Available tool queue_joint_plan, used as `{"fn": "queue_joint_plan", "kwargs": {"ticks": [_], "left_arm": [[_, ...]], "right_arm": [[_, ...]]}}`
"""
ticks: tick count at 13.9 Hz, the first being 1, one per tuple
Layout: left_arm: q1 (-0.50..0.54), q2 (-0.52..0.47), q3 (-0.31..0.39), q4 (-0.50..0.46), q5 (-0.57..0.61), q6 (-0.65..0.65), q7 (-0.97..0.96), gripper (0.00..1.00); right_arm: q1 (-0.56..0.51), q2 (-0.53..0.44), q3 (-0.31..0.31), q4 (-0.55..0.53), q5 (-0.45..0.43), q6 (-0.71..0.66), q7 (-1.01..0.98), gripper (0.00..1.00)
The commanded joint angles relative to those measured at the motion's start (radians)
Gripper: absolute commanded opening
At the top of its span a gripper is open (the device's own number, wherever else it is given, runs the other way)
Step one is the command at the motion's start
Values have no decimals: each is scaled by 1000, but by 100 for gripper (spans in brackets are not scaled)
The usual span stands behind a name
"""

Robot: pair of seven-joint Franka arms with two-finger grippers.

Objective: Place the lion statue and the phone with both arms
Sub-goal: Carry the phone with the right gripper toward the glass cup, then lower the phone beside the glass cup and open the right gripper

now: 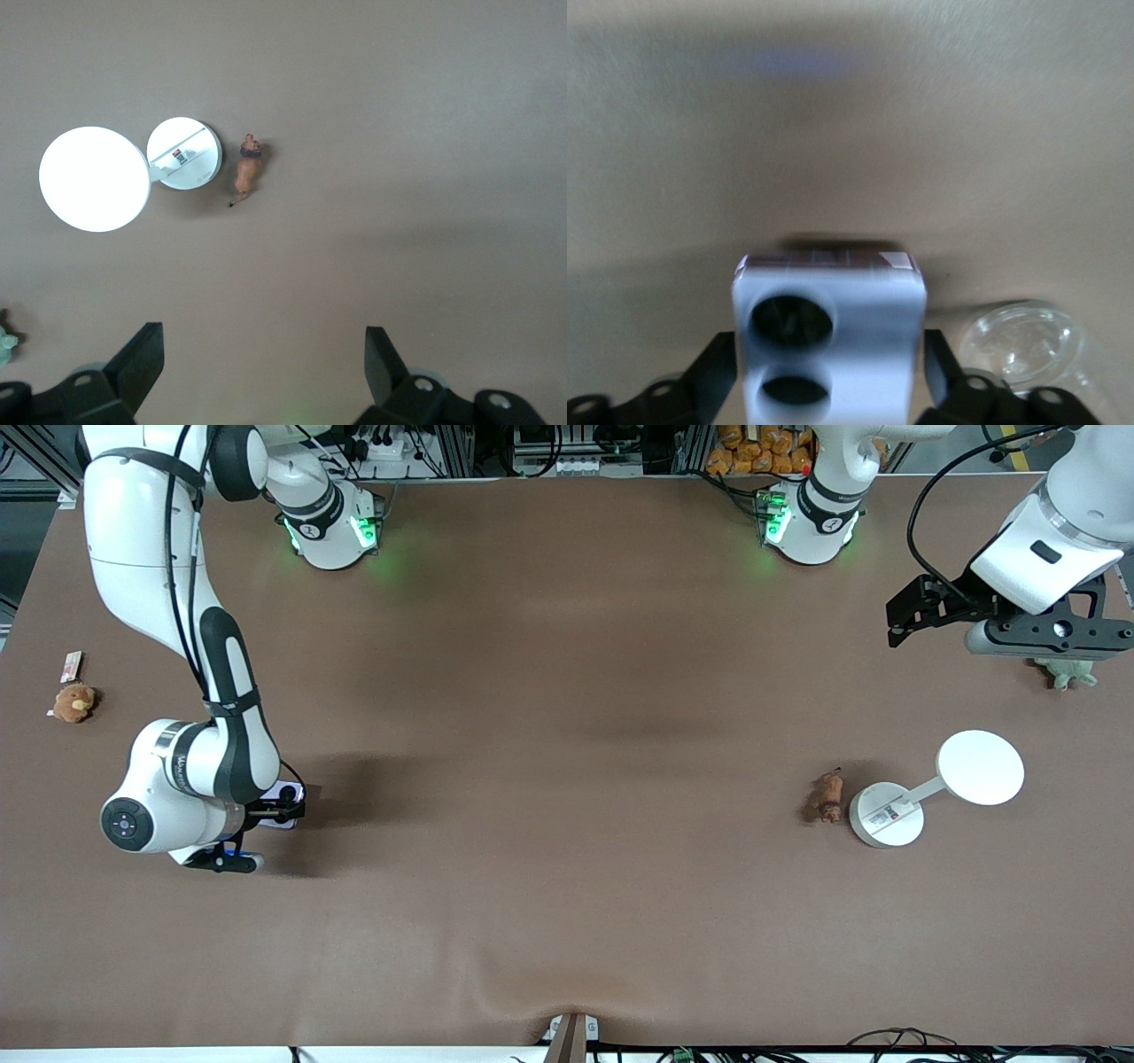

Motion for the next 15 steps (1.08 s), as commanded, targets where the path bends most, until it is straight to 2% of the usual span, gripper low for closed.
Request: {"fn": "queue_joint_plan", "kwargs": {"ticks": [1, 3, 8, 11, 15], "left_arm": [[23, -6, 7, -8, 5, -19, 2, 100], [47, -9, 6, -9, 15, -20, 2, 100], [56, -14, 6, -8, 17, -35, 2, 100], [56, -9, 6, 1, 17, -35, 15, 100], [58, -8, 7, 7, 19, -35, 19, 100]], "right_arm": [[-3, -20, 10, -12, -8, -23, 4, 100], [0, -32, 8, 6, -9, -23, 4, 100], [-13, -95, -1, 155, -22, -85, 1, 100], [-16, -216, -18, 181, -23, -122, -11, 100], [-16, -385, -34, 168, -55, -275, -54, 100]]}}
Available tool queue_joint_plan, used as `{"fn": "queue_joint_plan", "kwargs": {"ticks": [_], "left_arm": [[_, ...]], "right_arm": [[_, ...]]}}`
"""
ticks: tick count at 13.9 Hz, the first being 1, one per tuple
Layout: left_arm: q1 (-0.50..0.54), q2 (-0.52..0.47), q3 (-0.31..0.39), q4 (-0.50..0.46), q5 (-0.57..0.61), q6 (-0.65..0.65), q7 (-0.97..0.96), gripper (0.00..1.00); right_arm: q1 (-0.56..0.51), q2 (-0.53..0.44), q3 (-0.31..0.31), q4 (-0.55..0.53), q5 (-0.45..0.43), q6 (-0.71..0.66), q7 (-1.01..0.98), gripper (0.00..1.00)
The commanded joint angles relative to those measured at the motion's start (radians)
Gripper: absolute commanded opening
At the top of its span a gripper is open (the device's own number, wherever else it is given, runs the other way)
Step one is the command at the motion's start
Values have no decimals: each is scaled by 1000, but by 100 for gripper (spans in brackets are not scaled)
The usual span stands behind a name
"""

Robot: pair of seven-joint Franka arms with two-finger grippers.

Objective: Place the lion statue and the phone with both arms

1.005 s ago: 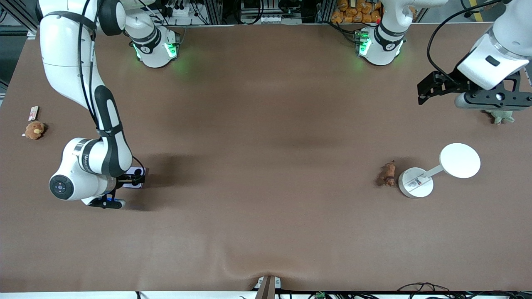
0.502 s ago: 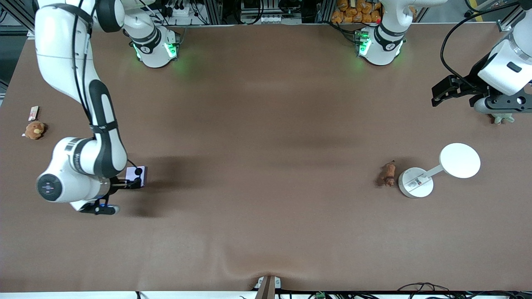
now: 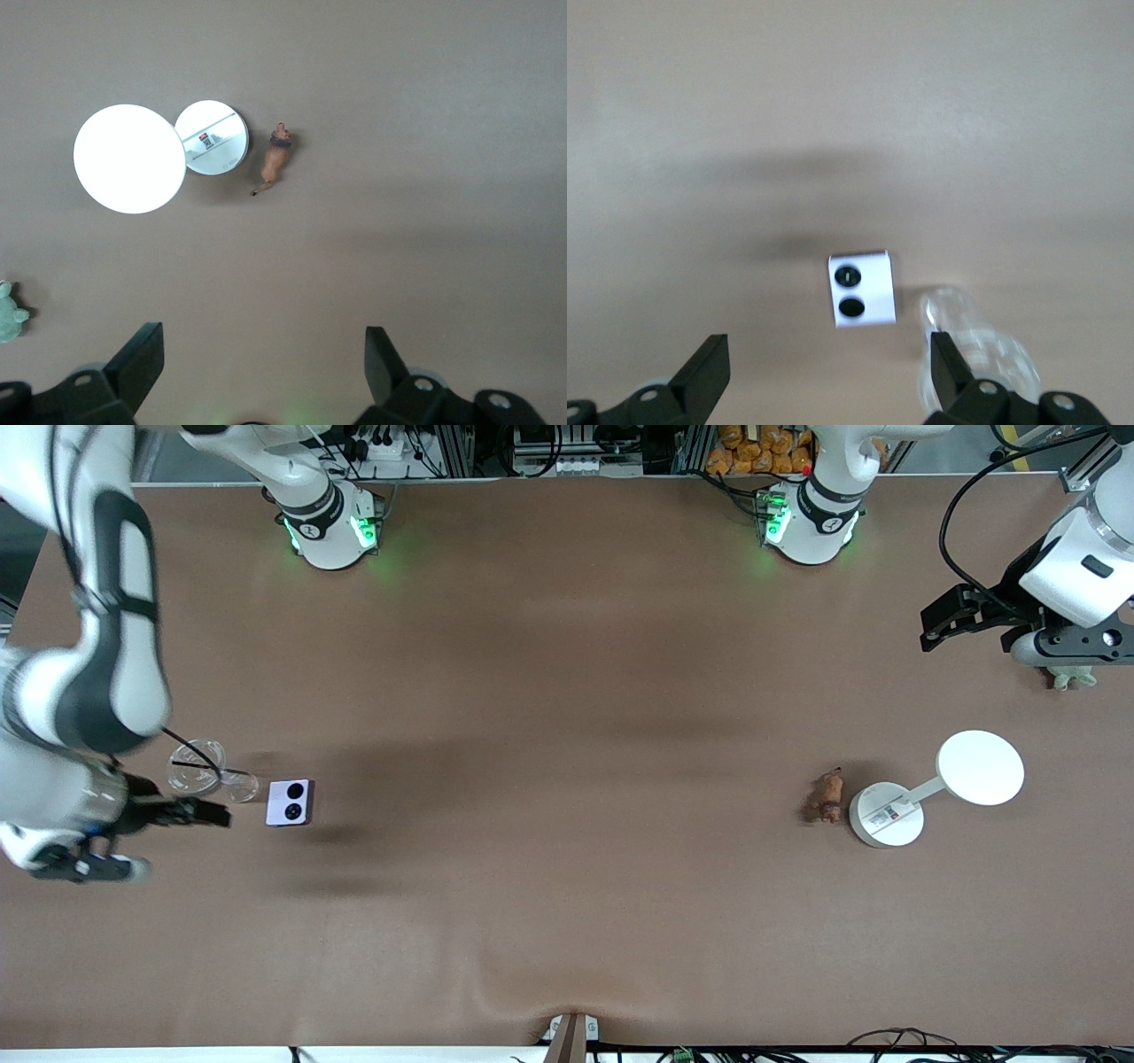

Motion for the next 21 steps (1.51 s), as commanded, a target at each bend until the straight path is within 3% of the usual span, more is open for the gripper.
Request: {"fn": "queue_joint_plan", "kwargs": {"ticks": [1, 4, 7, 8, 11, 21], "left_arm": [[2, -7, 1, 11, 16, -15, 18, 100], [2, -7, 3, 13, 16, -15, 18, 100], [2, -7, 3, 13, 16, -15, 17, 100], [2, -7, 3, 13, 14, -15, 18, 100], [2, -7, 3, 13, 16, -15, 18, 100], [1, -9, 3, 13, 16, -15, 18, 100]], "right_arm": [[-14, -130, 8, -52, -47, -73, -23, 100], [-59, -240, 76, -63, -108, -165, -12, 100], [-236, -384, 309, -173, -206, -171, 11, 100], [-259, -414, 336, -195, -211, -183, 47, 100], [-270, -462, 339, -220, -197, -252, 140, 100], [-273, -497, 338, -220, -190, -254, 134, 100]]}}
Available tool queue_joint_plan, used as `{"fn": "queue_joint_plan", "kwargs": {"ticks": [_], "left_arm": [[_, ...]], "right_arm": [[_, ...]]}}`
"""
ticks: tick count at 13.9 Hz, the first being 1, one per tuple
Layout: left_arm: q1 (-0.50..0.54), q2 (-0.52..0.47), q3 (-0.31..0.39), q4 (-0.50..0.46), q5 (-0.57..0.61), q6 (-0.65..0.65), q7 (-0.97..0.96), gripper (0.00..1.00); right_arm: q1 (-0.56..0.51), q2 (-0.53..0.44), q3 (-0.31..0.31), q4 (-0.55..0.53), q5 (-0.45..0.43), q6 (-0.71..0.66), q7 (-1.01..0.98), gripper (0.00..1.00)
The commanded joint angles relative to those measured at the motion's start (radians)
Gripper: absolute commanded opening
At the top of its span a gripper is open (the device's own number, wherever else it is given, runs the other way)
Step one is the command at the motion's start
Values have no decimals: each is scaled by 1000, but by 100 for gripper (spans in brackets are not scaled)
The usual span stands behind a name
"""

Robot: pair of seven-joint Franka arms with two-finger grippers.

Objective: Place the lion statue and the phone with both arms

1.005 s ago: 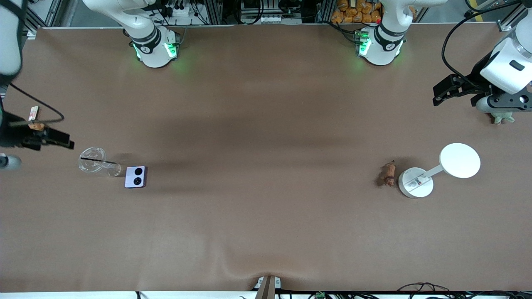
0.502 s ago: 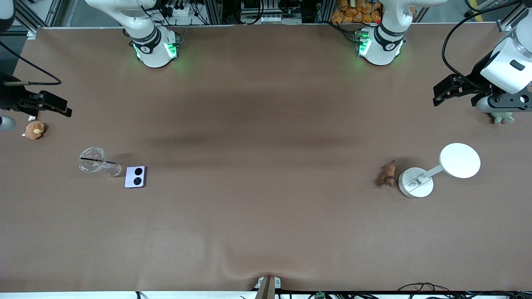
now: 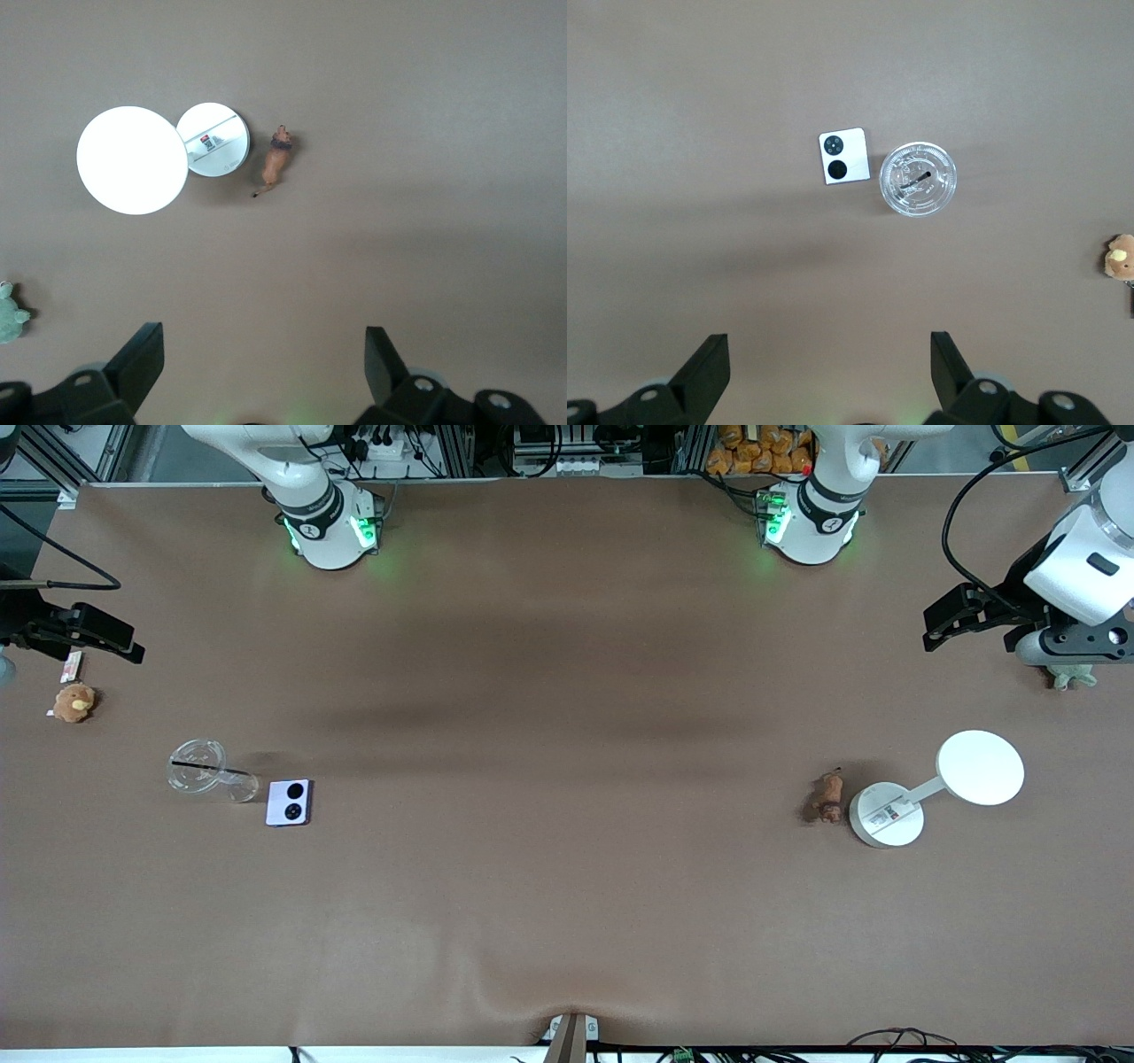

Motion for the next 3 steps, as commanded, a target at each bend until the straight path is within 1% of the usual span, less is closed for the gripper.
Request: {"fn": "queue_joint_plan", "kwargs": {"ticks": [1, 3], "left_arm": [[0, -9, -1, 9, 16, -15, 18, 100], [0, -9, -1, 9, 16, -15, 18, 100]], "right_arm": [[-26, -27, 22, -24, 0, 1, 7, 100], [-28, -25, 19, -24, 0, 3, 2, 100]]}}
